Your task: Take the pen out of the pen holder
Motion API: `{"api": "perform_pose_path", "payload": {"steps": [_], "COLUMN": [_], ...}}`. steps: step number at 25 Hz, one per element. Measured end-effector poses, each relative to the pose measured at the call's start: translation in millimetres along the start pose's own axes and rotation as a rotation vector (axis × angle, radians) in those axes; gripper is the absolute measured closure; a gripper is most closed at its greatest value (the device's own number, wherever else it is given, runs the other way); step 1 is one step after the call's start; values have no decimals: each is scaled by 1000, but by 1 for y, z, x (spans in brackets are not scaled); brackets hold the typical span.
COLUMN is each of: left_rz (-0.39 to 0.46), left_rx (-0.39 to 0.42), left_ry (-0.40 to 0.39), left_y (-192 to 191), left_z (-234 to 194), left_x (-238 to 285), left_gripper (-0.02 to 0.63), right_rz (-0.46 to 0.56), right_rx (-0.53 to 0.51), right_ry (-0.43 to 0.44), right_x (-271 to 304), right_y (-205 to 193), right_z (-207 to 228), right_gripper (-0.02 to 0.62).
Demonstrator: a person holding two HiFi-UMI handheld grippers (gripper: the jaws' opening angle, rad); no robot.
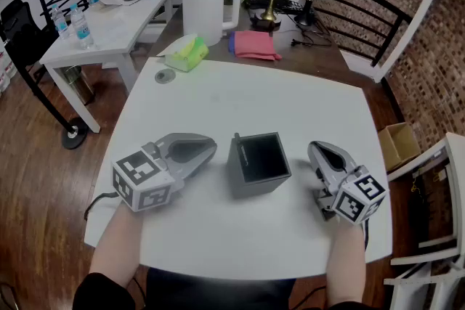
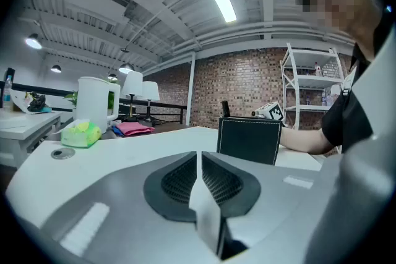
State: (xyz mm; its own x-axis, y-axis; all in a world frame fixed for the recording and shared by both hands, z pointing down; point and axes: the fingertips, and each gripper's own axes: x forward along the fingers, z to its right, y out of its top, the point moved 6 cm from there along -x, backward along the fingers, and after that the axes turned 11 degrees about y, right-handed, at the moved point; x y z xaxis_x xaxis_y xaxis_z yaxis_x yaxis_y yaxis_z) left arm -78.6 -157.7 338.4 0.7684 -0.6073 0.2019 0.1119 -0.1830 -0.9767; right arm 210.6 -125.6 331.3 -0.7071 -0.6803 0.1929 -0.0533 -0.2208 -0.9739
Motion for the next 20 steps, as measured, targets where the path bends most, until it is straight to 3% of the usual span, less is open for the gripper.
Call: {"api": "perform_pose_path", "payload": {"steps": [4, 8, 13, 15, 20], "left_rz": [-4, -13, 94, 111, 58], "left_rx": [7, 15, -87, -67, 36], "left_ry": [-4, -48, -113, -137, -162], "left_y": [-1, -3, 37, 54, 64], "left_z": [0, 2, 13, 20, 34], "left_x": [-2, -2, -10, -10, 4], "left_gripper": [581, 578, 482, 479, 477], "right_rz": [-23, -13, -61, -70, -42], "right_rx": [-64, -56, -109, -117, -67], "right_ry": [36, 50, 68, 81, 86], "right_x": [6, 11, 16, 18, 18], "right_y": [10, 4, -1, -2, -4], "right_z": [-16, -18, -25, -27, -23], "right_gripper": [571, 572, 575, 575, 580]}}
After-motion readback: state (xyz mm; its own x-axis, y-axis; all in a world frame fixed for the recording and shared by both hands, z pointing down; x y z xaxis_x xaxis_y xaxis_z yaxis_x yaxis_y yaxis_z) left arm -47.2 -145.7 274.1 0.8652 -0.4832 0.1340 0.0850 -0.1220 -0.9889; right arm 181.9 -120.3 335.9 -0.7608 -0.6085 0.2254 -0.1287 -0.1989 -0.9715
